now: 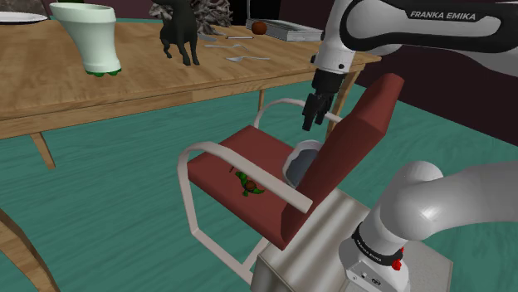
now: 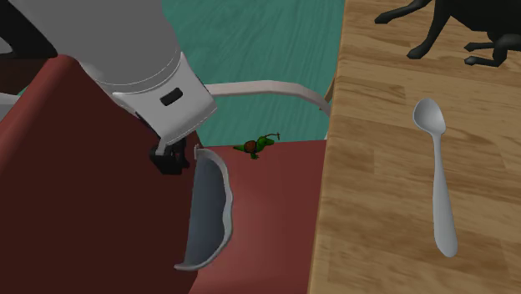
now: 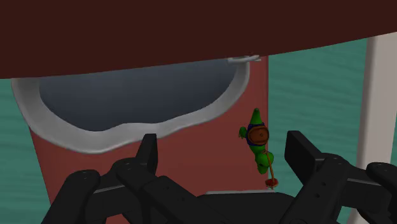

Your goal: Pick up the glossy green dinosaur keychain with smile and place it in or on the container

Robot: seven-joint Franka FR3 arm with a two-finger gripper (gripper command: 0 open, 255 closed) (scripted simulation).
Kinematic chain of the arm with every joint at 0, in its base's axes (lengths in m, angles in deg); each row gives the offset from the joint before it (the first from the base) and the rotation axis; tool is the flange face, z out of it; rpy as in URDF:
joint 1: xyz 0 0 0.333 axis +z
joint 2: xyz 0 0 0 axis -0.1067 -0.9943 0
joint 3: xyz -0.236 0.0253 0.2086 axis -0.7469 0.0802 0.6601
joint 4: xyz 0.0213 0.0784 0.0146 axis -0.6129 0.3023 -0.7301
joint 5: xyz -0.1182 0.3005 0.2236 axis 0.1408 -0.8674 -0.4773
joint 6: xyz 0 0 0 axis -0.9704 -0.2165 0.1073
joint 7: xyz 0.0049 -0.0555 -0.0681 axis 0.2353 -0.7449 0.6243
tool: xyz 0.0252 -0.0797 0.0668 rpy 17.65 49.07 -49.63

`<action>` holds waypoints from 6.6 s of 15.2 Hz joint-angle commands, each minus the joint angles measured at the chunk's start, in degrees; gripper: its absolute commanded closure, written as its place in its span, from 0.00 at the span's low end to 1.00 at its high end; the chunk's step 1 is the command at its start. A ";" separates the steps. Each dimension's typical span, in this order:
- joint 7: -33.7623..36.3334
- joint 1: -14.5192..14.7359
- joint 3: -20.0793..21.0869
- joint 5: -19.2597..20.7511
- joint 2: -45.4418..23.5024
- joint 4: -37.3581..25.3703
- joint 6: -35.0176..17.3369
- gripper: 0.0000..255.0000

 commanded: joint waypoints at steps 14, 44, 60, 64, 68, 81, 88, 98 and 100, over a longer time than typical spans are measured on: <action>-0.62 6.87 7.28 -4.36 -22.82 -0.70 -20.10 0.00; -0.75 10.23 11.33 -5.48 -39.60 -2.29 -34.35 1.00; 0.79 9.96 10.92 -4.73 -33.45 -7.46 -23.12 1.00; 1.21 9.89 10.79 -4.55 -32.18 -9.37 -19.97 1.00; 1.62 9.83 10.66 -4.38 -31.13 -11.47 -16.83 1.00; 2.95 9.65 10.25 -3.91 -29.15 -19.58 -6.82 1.00; -3.18 7.11 5.87 -2.18 -19.38 -11.30 -4.33 1.00; -13.88 1.68 -2.92 4.67 -5.97 -2.35 1.38 1.00; -15.37 0.84 -4.14 5.82 -4.62 -0.92 1.39 1.00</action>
